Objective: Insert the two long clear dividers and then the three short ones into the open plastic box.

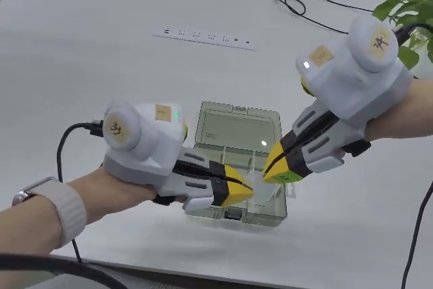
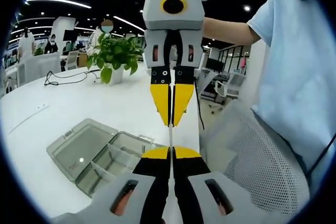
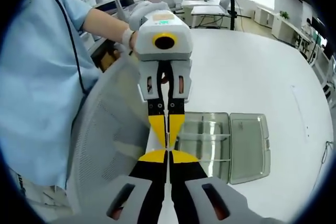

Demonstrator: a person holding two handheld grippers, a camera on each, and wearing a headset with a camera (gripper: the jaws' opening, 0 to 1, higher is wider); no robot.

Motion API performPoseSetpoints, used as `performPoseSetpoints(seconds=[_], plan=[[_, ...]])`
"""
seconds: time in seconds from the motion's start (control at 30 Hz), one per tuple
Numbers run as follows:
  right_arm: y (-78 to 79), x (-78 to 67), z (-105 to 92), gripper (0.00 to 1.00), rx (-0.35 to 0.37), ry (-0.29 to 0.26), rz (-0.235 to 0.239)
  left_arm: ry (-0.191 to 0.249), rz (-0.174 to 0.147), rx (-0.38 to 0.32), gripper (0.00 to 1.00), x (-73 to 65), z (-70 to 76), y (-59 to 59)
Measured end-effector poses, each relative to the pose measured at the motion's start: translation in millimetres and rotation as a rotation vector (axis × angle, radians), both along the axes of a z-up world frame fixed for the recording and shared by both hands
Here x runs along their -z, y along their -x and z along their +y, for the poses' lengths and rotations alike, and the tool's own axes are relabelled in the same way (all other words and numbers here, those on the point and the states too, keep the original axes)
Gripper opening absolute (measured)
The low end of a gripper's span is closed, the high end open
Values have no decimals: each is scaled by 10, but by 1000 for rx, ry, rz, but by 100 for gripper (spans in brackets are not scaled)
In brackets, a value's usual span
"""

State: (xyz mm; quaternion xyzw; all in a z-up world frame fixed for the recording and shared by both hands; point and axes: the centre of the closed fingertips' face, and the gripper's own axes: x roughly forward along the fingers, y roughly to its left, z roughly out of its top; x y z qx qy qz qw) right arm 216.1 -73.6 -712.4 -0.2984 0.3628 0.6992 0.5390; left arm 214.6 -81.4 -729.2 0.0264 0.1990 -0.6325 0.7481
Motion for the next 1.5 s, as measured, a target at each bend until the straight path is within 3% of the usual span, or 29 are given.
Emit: performPoseSetpoints(seconds=[0.33,0.43,0.6,1.0,1.13,1.23,1.5], plan=[[-52,10,-5,2,0,21,-14,-2,25,-33,1,26,13,-41],[-108,13,-21,2,10,37,-30,-7,39,-65,11,60,58,-59],[-231,72,-92,2,40,83,-73,-16,23,-130,33,112,160,-121],[-461,264,-267,2,98,183,-140,-79,-24,-248,72,196,478,-243],[-494,329,-288,2,96,207,-145,-130,-13,-324,98,281,629,-303],[-533,371,-298,2,90,224,-156,-143,-33,-355,100,323,742,-351],[-569,420,-298,2,81,241,-154,-129,-35,-392,100,294,838,-299]])
